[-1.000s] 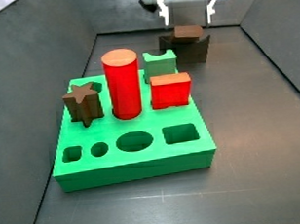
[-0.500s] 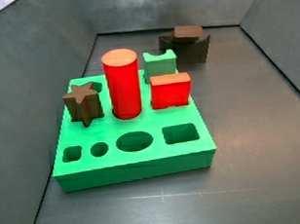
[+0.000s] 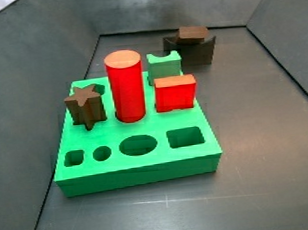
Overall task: Pick up the square-circle object. Move up. Rotate the square-circle object. Place the square-circle object on the fixture. Regrasp the square-circle object. Move to above the board. Insert the square-circle object.
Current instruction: Regrasp the square-circle object.
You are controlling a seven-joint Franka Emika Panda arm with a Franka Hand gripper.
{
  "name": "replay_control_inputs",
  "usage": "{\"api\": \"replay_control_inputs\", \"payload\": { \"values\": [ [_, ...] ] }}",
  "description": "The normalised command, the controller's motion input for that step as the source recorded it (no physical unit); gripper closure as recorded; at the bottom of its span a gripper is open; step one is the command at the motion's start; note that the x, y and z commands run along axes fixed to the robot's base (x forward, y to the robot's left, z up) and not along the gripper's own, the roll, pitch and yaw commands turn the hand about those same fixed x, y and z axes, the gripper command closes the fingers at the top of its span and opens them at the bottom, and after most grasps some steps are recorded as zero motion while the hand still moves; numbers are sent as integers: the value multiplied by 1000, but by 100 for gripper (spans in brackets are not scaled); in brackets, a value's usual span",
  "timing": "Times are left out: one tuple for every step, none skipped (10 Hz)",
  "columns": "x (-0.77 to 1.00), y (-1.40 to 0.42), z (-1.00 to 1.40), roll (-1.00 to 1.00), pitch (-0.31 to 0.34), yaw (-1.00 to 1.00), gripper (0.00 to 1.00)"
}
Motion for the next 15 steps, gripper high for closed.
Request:
{"api": "replay_control_inputs", "payload": {
  "values": [
    [-1000,5,20,58,-43,-49,0],
    [-945,4,23,67,-65,-37,0],
    [-795,3,20,74,-78,-27,0],
    [-695,1,16,78,-84,-19,0],
    [-495,-3,12,89,-93,-3,0],
    [-265,-383,-1000,810,-2,-1000,0],
    [-83,-400,-1000,809,-13,-1000,0],
    [-16,-381,-1000,805,-26,-1000,0],
    [3,-144,-754,780,-70,-1000,0],
    [16,-96,-627,771,-87,-1000,0],
    [32,-56,-378,758,-119,-1000,0],
    [34,-38,-252,752,-133,-1000,0],
    [27,-16,-48,739,-163,-1000,0],
    [13,-9,10,726,-193,-1000,0],
    [2,-12,14,719,-214,-1000,0]
  ]
}}
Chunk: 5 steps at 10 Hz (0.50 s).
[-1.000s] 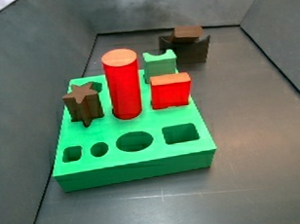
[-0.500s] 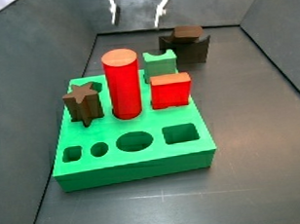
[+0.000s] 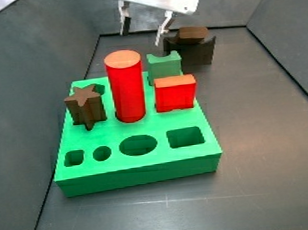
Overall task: Pick up the square-circle object. Move up. Rotate the square-circle object. Place the square-circle object on the fixture. Regrasp the square-circle object. Move to above the board. Insert the square-circle object.
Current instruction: Regrasp the square-circle object.
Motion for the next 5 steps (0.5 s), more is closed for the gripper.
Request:
{"api": "replay_control_inputs", "payload": {
  "values": [
    [-8,-13,5,713,-228,-1000,0],
    [-25,-11,3,701,-257,-1000,0],
    [-46,-11,10,687,-285,-1000,0],
    [-51,-9,6,676,-301,-1000,0],
    [-47,-13,0,664,-311,-1000,0]
  ]
}}
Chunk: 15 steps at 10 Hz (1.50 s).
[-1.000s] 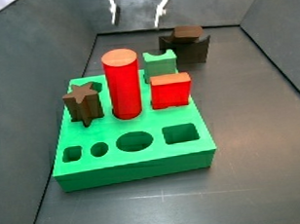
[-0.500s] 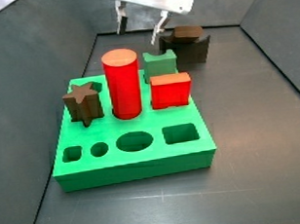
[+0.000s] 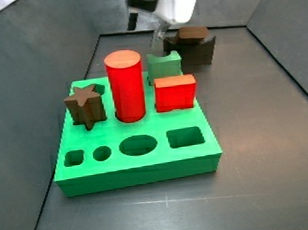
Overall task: Pick up the square-circle object. Move up. Rotate the square-circle object. Place the square-circle object on the fixture. Regrasp the square-circle object. Move to above the board. Insert the square-circle object.
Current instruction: Regrasp the square-circle object.
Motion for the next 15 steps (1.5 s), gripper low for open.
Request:
{"api": "replay_control_inputs", "payload": {
  "values": [
    [-40,-7,1,653,-313,-1000,0],
    [-36,-9,1,637,-308,-1000,0],
    [-37,-10,-4,628,-299,-1000,0],
    [-38,-8,-5,619,-281,-1000,0],
    [-39,-7,-2,609,-251,-1000,0],
    [-42,-5,-3,591,-183,-1000,0],
    [-36,-2,-8,486,-87,-841,0],
    [-33,-4,-12,349,11,-616,0],
    [-32,0,-6,237,86,-430,0],
    [-23,2,6,141,148,-262,0],
    [1000,0,8,122,160,-135,0],
    [1000,1,-9,106,188,-57,0],
    [1000,-3,-23,100,197,-29,0],
    [1000,-7,-17,94,191,5,0],
    [1000,-12,-13,82,180,21,0]
  ]
}}
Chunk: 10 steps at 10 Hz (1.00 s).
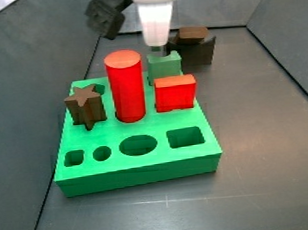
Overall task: Pick up the square-circle object. Move up. Rotate the square-circle object. Place the square-circle object on the fixture. Regrasp the square-circle object. Move to above the board. Insert the square-circle object.
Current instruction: Regrasp the square-circle object.
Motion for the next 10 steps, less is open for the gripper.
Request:
{"api": "replay_control_inputs", "payload": {
  "values": [
    [1000,-15,-13,66,172,34,0],
    [1000,-16,-13,58,167,38,0],
    [1000,-18,-11,47,161,41,0],
    [1000,-19,-12,42,160,41,0],
    [1000,-23,-5,41,164,38,0],
    [976,-26,-10,37,164,38,0],
    [893,-21,-7,35,165,36,0],
    [781,-22,-5,35,172,39,0],
    [679,-23,-4,33,175,41,0],
    [628,-22,-8,32,179,40,0]
  ]
}}
